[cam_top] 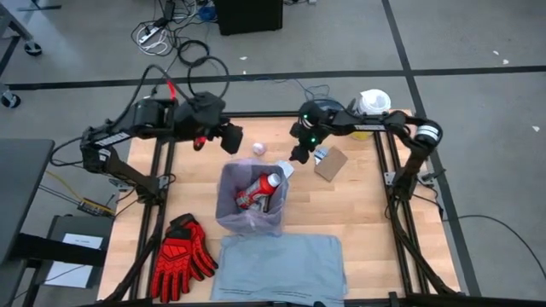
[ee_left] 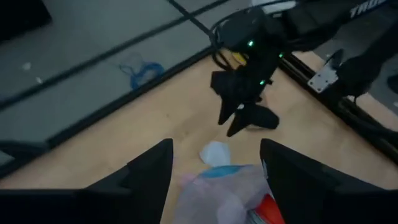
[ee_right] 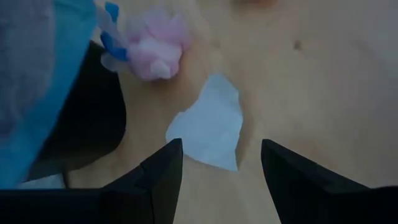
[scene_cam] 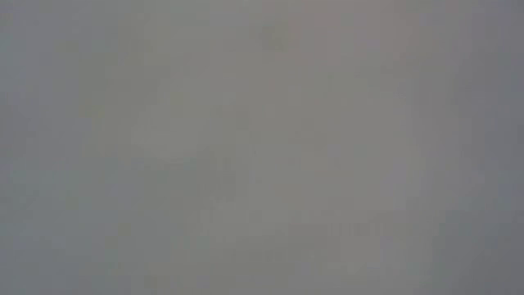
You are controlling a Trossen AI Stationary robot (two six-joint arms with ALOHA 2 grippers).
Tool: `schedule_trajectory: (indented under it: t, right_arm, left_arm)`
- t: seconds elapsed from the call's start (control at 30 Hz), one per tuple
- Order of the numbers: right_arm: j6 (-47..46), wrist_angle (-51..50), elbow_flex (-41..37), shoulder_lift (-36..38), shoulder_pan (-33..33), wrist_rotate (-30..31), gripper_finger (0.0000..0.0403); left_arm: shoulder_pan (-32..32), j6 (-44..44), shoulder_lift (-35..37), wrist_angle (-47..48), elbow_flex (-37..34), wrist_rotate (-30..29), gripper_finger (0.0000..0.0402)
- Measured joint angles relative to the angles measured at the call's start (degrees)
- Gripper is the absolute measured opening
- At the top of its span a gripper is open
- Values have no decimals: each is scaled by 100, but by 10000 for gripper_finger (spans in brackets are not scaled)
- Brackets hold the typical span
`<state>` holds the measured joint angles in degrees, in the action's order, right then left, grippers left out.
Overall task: Place trash/remove bag and relplace
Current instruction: Put the white paper material into the trash bin
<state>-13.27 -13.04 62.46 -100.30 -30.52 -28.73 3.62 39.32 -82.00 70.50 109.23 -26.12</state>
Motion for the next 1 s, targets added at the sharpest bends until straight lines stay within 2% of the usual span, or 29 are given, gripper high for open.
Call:
schedule_trajectory:
  t: [0.17, 0.37, 0.7, 0.87, 1.0]
  right_arm:
    - [27, 109, 0, -364, -34, -392, 204]
    - [231, 200, 0, -750, -132, -514, 203]
    - [486, 737, 17, -1192, -93, -1167, 199]
    - [599, 904, 9, -1207, -37, -1165, 180]
    - [953, 954, 7, -1221, 25, -967, 140]
  left_arm:
    - [54, 368, -24, -32, 2, 185, 233]
    - [52, 733, -74, -75, 4, 189, 223]
    - [52, 733, -296, -346, 2, 128, 223]
    - [52, 740, -414, -376, 2, 100, 223]
    - [100, 744, -420, -385, 2, 41, 223]
